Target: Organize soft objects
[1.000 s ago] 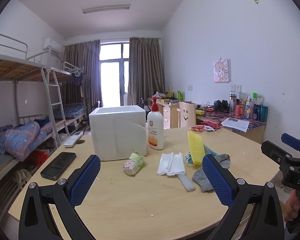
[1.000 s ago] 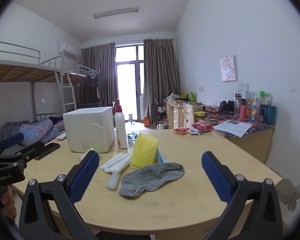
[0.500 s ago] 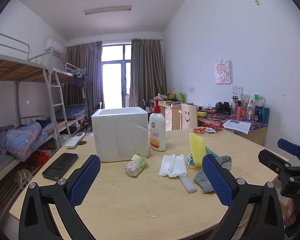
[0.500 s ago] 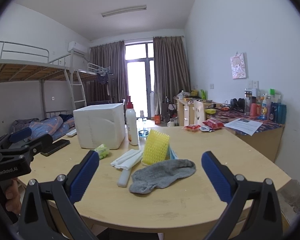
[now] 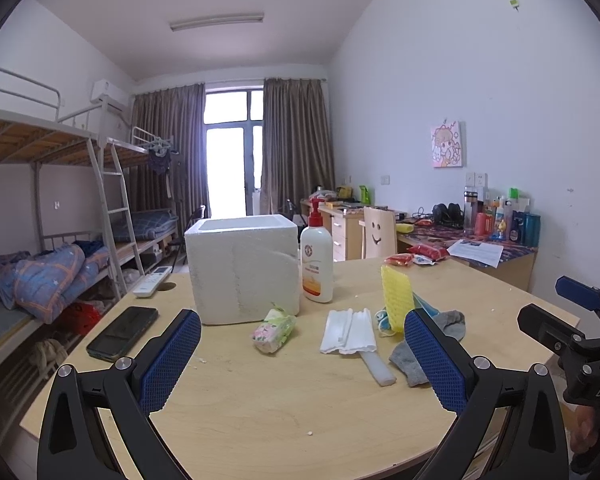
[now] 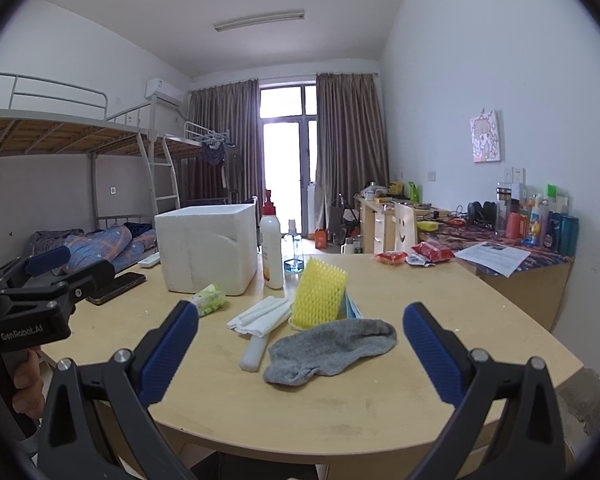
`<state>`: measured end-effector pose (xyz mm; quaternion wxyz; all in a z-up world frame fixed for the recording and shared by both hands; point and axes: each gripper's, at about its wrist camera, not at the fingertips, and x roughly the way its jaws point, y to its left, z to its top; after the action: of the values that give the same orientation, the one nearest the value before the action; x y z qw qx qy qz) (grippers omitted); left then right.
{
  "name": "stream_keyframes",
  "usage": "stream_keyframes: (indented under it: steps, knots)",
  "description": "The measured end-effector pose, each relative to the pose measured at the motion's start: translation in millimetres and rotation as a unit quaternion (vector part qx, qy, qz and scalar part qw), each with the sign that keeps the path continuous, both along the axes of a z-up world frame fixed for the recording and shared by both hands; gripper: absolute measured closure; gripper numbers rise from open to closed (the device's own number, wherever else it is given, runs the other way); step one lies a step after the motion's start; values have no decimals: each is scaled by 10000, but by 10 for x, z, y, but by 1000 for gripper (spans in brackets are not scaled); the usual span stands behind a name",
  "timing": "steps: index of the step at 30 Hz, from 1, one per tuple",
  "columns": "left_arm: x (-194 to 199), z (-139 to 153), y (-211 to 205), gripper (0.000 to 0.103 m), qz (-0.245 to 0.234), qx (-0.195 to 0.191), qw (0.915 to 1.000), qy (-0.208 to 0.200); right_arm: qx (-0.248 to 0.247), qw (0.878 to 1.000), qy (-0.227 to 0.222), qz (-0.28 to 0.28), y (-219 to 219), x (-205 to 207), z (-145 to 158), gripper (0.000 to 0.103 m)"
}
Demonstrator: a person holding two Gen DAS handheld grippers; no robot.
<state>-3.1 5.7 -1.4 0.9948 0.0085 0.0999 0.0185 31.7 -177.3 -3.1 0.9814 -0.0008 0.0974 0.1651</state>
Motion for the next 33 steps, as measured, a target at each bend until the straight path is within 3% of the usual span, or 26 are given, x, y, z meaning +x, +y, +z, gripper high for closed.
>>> stream_keyframes:
  steps: [24,33]
  knots:
    - [-51,29,45,1,6,-122,9998,-167,-35,10000,-14,71,43,-28,26,0]
    - [160,16,88,1,-149,-79,9998,127,-165,9995,100,244,146,136,26,0]
